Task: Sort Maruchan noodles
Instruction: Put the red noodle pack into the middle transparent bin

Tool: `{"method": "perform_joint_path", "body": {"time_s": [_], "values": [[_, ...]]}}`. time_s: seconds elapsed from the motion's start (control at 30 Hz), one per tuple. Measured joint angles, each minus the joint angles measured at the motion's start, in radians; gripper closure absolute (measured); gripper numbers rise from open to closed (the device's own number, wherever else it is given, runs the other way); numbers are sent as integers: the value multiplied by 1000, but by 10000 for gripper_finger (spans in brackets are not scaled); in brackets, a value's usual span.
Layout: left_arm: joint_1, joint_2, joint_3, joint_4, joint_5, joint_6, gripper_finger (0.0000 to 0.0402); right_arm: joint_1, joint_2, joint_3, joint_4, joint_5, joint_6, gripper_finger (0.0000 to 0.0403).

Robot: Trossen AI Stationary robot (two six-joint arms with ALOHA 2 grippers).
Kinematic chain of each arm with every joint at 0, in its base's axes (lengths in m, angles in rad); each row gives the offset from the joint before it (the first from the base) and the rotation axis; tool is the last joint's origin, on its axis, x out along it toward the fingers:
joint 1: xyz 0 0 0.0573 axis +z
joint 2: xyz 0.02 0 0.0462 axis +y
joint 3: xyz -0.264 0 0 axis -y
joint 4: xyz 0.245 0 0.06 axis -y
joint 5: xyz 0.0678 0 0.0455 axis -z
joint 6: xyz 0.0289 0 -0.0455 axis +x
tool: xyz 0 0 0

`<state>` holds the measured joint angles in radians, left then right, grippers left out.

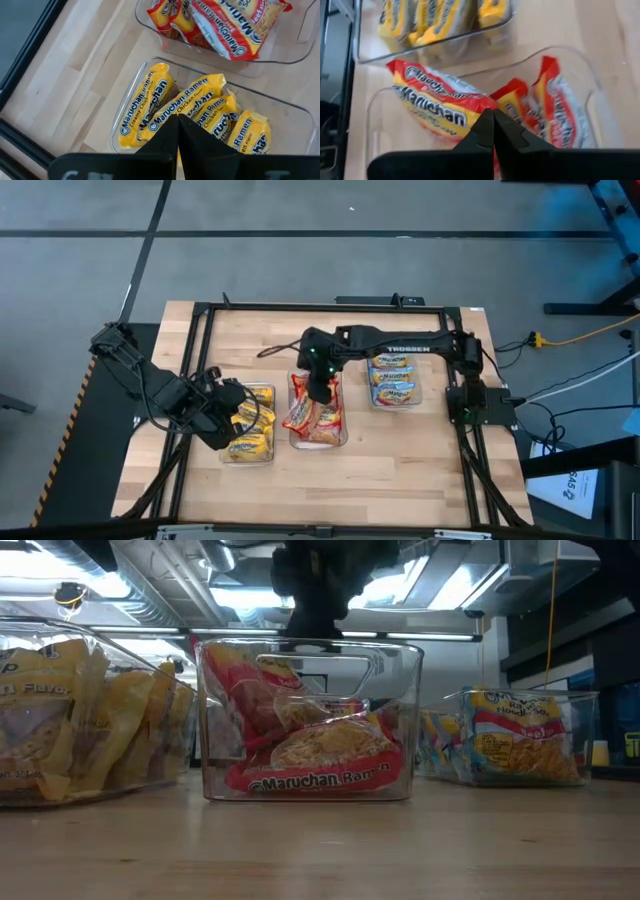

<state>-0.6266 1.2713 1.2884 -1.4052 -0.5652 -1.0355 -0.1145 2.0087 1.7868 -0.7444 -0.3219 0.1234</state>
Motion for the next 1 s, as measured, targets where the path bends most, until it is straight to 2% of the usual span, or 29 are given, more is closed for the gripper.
{"method": "perform_joint_path", "body": {"time_s": [0.17,0.33,0.5,0.53,0.67,0.9,1.0], "values": [[0,0,0,0,0,25,399,61,0,68,-149,8,27,401],[0,0,0,0,-1,25,399,131,0,137,-223,84,49,402],[0,0,0,0,-1,48,399,161,-2,166,-181,351,-13,396],[0,0,0,0,-1,51,399,159,-2,166,-177,369,-25,390],[0,0,0,0,-1,51,399,141,9,166,-169,361,-72,340],[0,0,0,0,0,50,399,105,62,165,-167,299,-119,216],[0,0,0,0,0,50,399,102,77,165,-139,308,-181,183]]}}
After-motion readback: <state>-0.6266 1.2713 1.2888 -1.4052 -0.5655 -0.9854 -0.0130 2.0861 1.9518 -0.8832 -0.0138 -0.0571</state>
